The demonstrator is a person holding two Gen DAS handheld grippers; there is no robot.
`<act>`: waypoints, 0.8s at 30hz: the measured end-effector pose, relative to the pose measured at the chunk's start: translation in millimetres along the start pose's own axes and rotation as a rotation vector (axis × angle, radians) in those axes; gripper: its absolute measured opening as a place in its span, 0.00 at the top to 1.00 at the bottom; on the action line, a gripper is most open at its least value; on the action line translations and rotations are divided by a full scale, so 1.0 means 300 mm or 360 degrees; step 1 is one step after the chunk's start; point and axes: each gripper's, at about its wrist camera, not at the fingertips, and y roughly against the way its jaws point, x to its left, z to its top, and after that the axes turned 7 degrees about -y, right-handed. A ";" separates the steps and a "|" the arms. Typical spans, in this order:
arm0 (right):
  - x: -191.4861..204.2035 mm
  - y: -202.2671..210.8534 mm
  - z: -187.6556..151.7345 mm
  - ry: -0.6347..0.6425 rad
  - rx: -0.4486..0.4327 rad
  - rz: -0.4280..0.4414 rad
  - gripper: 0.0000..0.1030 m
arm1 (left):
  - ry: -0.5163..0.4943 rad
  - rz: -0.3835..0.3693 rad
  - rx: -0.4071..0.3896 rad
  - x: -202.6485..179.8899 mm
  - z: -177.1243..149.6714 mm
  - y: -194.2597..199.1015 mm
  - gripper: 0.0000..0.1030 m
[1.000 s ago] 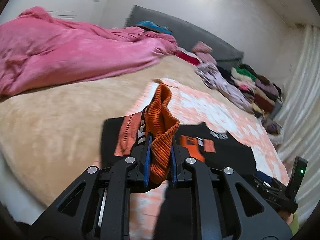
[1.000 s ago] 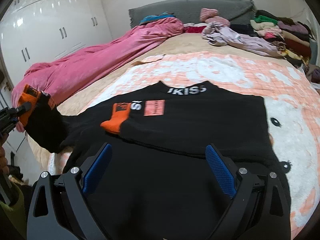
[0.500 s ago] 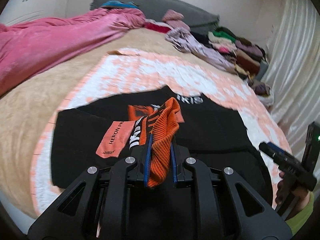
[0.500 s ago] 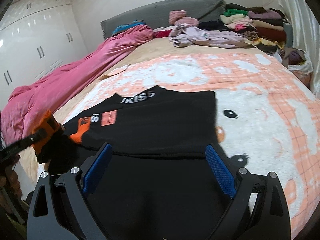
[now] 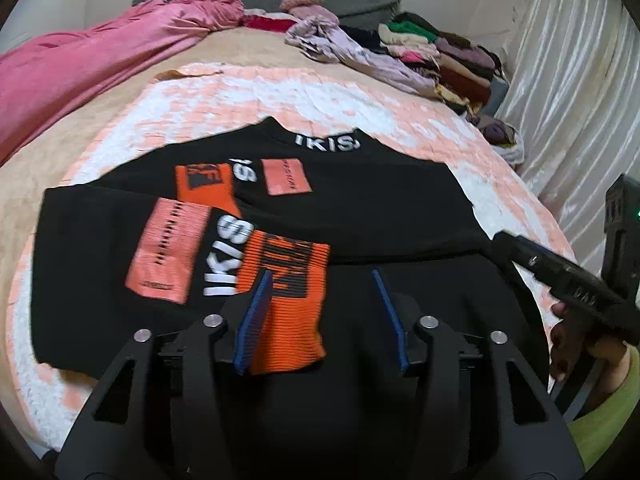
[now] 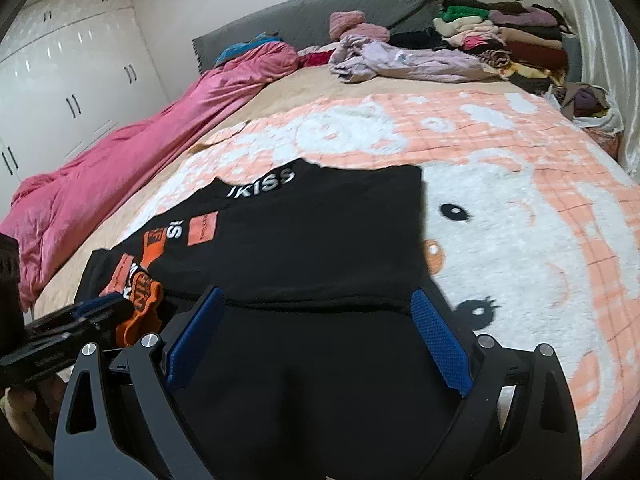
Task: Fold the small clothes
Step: 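Fold the held sleeve across the shirt body, open the left tool, then grasp the folded sleeve cuff and shirt side edge with the right tool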
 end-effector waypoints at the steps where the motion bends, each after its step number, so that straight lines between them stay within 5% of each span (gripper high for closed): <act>1: 0.013 -0.010 -0.002 0.0008 0.0014 0.0010 0.09 | 0.0006 0.0027 -0.0014 0.015 -0.001 0.012 0.56; 10: 0.201 -0.108 -0.036 0.0154 0.0142 0.0132 0.09 | 0.0037 0.0278 -0.0129 0.150 0.013 0.100 0.45; 24: 0.435 -0.218 -0.083 0.0317 0.0279 0.0255 0.12 | 0.0104 0.0323 -0.0128 0.272 -0.004 0.116 0.38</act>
